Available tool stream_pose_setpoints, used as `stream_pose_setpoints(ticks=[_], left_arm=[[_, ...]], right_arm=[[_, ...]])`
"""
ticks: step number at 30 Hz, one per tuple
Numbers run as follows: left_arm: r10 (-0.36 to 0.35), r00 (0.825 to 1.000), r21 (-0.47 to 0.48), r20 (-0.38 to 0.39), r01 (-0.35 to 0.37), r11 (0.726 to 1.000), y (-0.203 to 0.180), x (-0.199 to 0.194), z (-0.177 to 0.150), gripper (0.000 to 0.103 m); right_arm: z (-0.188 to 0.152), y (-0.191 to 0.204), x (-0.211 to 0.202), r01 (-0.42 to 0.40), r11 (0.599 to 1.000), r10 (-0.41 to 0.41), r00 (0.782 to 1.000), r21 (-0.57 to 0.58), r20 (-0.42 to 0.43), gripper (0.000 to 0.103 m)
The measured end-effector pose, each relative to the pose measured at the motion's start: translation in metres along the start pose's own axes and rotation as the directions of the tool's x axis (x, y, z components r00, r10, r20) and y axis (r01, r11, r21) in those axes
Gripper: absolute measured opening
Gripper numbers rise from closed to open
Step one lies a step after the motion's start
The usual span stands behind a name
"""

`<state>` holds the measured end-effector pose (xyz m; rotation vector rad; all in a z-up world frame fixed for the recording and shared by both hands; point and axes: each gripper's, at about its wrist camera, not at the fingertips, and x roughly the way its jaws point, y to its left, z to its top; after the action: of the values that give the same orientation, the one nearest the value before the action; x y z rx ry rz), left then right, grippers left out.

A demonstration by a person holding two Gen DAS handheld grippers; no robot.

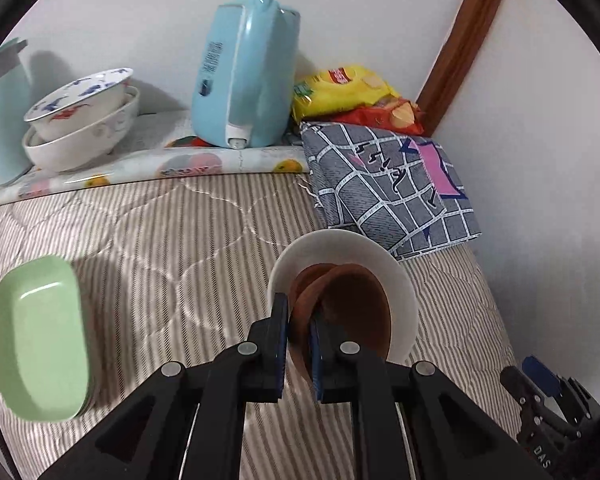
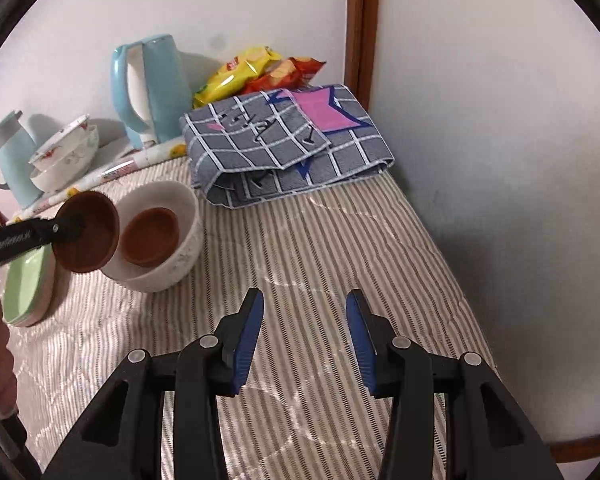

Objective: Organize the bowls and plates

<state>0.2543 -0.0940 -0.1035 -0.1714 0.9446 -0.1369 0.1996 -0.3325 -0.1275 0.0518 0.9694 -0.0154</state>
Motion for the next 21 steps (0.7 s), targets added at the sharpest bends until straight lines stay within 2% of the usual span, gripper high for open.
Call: stream_pose_setpoints(ticks=[8,21], left_arm=[[0.007,1.0,0.008,-0.029,-0.007,1.0,-0.002,0.026,0.011,0.01],[-0.004,0.998,0.005,-0.069,0.004,1.0,-0.004,0.046,0.014,0.01]], right_arm=[[0.0,-0.001,0.011,0.012,1.0,-0.012,1.0,0.003,-0.025,0.043],[-0.002,0.0,0.02,0.029,1.0,-0.029,0.998,-0.004,-0.058,0.043]])
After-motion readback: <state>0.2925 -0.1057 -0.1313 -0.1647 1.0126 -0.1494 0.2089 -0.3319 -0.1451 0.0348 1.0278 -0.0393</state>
